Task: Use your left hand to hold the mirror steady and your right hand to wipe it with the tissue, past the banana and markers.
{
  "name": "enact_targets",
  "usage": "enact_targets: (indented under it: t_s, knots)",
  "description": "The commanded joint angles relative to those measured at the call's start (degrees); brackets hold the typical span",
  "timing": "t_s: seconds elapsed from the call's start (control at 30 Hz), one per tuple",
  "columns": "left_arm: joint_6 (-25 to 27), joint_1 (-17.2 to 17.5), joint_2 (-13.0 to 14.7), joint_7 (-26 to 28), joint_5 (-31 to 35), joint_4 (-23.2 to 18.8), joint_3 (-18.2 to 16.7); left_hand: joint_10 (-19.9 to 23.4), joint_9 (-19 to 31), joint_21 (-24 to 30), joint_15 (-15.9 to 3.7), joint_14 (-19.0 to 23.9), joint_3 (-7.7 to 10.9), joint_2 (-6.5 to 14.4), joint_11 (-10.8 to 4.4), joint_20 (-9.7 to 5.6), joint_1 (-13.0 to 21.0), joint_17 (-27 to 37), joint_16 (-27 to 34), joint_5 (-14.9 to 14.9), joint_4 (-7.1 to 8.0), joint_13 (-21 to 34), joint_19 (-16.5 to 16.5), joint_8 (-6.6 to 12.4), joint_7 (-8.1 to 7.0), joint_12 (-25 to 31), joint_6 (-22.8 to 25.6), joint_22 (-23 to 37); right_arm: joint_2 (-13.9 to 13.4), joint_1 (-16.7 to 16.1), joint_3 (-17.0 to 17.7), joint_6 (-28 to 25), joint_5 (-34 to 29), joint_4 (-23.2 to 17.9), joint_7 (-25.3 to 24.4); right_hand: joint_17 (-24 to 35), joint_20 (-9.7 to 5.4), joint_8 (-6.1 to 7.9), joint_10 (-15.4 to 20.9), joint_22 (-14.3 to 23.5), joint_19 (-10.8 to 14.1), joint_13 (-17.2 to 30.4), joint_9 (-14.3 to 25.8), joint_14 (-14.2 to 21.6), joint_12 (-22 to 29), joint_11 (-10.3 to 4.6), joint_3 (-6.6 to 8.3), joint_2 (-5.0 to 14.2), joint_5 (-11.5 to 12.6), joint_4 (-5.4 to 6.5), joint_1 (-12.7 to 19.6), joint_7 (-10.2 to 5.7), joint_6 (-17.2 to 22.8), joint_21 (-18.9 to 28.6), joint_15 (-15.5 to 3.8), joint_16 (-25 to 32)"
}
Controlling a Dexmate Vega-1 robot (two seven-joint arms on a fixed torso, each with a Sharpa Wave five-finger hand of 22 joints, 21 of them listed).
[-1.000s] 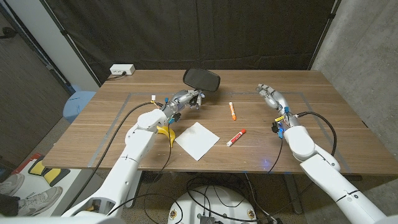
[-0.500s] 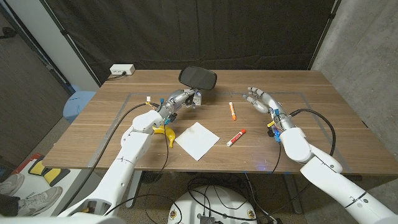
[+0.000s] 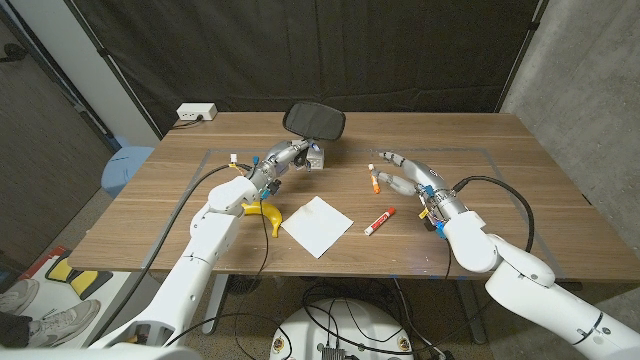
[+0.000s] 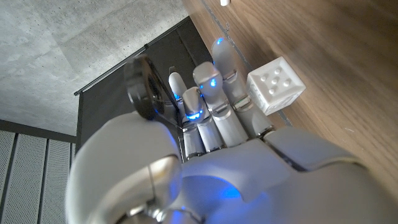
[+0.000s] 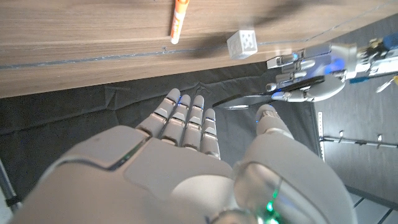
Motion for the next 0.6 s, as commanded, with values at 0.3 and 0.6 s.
enact_targets:
  t_s: [0.3,0.6]
  knots:
    - [0.8,1.4,0.8,2.3,-1.2,-2.9,-0.9,-2.3,-0.2,1.1,-0.04,-0.7,1.08,0.6,-2.72,-5.74,-0.3,0.0,2.4,-0.5,-0.09,0.2,0.7,0.67,-0.04,0.6,0.4,-0.8,-7.2,5.7,-11.3,-7.0,-8.1,-5.9,5.2,0.1,-0.77,0.00,-1.0,0.0,-0.4,0.3,0.2,-1.1,-0.4,-0.26,0.04,-0.31,0.5,-1.14,2.0,-0.09,-0.5,-0.4,-0.43,-0.3]
    - [1.3,1.9,1.3,2.6,-1.6,-3.9,-1.4,-2.2,-0.4,1.6,-0.03,-1.0,1.44,0.7,-2.98,-5.83,-0.6,0.0,3.6,-0.8,-0.13,0.2,0.6,0.90,0.17,0.6,0.3,-1.2,-7.2,10.4,-17.4,-8.2,-11.7,-5.7,8.0,0.2,-0.63,-0.27,-2.0,0.0,-0.7,0.3,0.3,-1.9,-0.7,-0.39,-0.17,-0.19,0.7,-1.33,2.5,-0.15,-1.3,-0.5,-0.24,-0.4]
